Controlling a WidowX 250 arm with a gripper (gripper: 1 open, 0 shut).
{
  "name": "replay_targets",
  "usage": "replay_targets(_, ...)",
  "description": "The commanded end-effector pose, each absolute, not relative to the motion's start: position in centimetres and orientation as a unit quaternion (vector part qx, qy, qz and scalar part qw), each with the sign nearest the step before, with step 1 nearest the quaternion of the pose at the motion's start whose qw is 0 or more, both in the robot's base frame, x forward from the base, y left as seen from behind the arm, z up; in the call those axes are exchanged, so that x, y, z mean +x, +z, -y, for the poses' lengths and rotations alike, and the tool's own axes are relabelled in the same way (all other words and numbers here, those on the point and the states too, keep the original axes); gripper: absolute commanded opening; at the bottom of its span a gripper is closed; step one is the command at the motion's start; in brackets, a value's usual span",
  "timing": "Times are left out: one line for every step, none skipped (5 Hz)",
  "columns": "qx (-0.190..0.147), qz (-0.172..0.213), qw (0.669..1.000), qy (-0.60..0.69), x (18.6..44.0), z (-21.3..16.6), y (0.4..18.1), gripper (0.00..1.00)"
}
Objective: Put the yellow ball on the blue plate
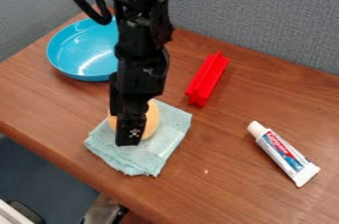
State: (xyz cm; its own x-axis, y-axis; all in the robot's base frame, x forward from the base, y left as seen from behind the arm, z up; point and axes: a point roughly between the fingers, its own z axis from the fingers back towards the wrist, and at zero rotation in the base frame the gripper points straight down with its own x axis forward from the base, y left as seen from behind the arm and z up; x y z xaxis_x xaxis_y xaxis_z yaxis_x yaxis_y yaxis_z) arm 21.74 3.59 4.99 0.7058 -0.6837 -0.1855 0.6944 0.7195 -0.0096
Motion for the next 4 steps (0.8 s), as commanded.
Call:
replay_targets(0.027,-0.081,0.923,-0.376,22.44,-3.96,4.88,1.00)
replay_targets(0.023,-0.082,0.923,-0.375,22.66,-4.12,4.61,1.00)
replay_targets(0.018,-0.082,0.923,-0.374,22.82,-4.26,4.32,1.00)
replay_targets(0.014,-0.083,0.924,-0.374,22.93,-4.37,3.96,1.00)
